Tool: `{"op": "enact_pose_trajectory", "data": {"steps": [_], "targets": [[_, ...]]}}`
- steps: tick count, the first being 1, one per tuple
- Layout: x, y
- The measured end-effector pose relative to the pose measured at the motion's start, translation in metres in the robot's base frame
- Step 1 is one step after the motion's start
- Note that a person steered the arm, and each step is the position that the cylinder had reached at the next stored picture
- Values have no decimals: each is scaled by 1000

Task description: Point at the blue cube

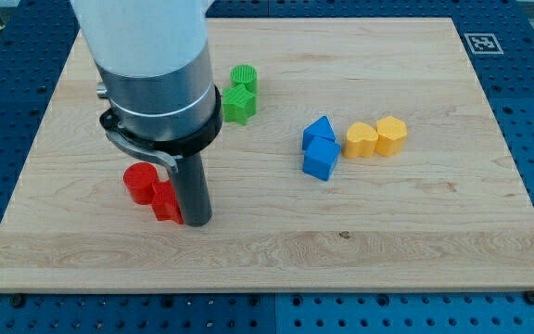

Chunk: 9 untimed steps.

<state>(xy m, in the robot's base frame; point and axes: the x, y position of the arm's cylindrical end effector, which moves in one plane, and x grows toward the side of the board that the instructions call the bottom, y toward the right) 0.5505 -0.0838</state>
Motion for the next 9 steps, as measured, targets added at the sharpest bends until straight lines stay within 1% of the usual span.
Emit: {"op": "enact_pose_trajectory", "data": {"steps": [1,2,9], "targets": [[21,41],[28,65],[31,73]]}}
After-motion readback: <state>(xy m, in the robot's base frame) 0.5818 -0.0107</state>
